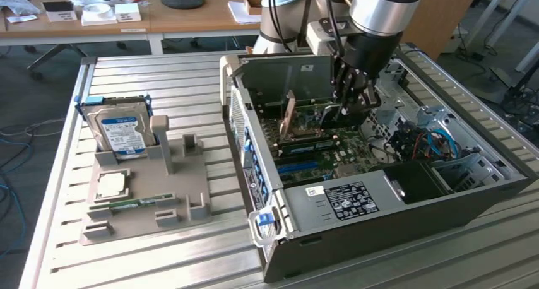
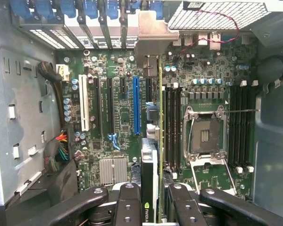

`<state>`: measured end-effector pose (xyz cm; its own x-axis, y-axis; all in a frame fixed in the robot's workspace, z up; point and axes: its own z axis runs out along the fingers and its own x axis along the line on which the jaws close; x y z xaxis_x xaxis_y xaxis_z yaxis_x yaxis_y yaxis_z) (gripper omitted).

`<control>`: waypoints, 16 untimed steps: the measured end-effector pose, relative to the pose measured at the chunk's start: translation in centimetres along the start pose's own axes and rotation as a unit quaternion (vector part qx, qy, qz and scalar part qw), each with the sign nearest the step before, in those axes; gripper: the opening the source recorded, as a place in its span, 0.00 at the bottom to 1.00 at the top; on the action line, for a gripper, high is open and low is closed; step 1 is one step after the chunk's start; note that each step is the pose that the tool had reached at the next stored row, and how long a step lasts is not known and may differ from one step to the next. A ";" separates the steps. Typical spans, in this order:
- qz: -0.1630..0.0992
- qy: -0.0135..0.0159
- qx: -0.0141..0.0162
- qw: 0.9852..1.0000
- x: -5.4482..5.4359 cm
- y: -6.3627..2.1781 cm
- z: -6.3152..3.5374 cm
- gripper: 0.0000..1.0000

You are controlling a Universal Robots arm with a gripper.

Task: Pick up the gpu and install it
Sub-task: 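Insert the gpu into the slot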

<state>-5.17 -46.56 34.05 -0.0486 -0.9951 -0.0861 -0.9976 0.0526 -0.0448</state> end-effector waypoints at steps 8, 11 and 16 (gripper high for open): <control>0.000 0.000 0.000 1.000 0.0 0.02 0.32 0.27; 0.000 0.000 0.000 1.000 0.0 0.02 0.33 0.27; 0.000 0.000 0.000 1.000 0.0 0.02 0.35 0.27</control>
<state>-5.18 -46.56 33.69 -0.0487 -0.9951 -0.0862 -0.9976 0.0527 -0.0447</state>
